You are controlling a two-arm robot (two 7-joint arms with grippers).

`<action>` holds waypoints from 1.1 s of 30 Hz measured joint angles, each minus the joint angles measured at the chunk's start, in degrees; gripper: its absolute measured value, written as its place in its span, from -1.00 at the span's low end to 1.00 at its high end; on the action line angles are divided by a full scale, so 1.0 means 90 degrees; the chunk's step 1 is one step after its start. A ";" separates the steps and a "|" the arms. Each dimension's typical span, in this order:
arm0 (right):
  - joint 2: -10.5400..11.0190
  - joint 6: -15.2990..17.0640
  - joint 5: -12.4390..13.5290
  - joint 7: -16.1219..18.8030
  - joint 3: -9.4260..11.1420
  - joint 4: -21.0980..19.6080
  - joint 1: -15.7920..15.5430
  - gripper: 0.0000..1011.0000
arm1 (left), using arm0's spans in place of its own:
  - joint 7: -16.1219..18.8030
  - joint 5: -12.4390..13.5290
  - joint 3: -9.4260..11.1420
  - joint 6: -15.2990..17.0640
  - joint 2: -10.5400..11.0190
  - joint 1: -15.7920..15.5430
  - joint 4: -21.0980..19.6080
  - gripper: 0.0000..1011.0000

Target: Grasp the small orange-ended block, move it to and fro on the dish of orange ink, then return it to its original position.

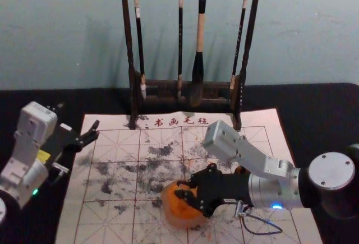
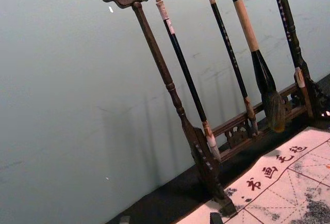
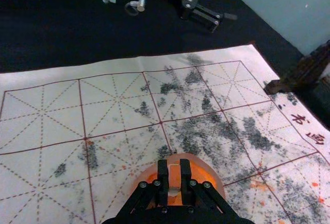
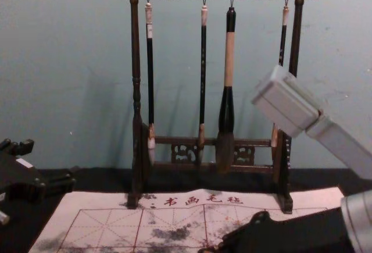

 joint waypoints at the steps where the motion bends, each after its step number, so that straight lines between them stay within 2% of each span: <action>1: -0.0010 0.0002 -0.0007 -0.0004 0.0000 0.0013 0.0008 -0.82 | 0.0000 0.0000 0.0000 0.0000 0.0000 0.0000 0.0000 0.98; 8: -0.0119 0.0061 -0.0066 -0.0063 0.0015 0.0174 0.0103 -0.82 | 0.0000 0.0000 0.0000 0.0000 0.0000 0.0000 0.0000 0.98; 16: -0.0102 0.0124 -0.0080 -0.0106 0.0104 0.0197 0.0097 -0.82 | 0.0000 0.0000 0.0000 0.0000 0.0000 0.0000 0.0000 0.98; 21: -0.0004 0.0159 -0.0079 -0.0105 0.0164 0.0104 0.0041 -0.82 | -0.0001 0.0000 0.0000 0.0000 0.0000 0.0000 0.0000 0.98; 33: 0.0395 0.0210 0.0115 0.0036 0.0296 -0.0371 -0.0231 -0.82 | 0.0000 0.0000 0.0000 0.0000 0.0000 0.0000 0.0000 0.98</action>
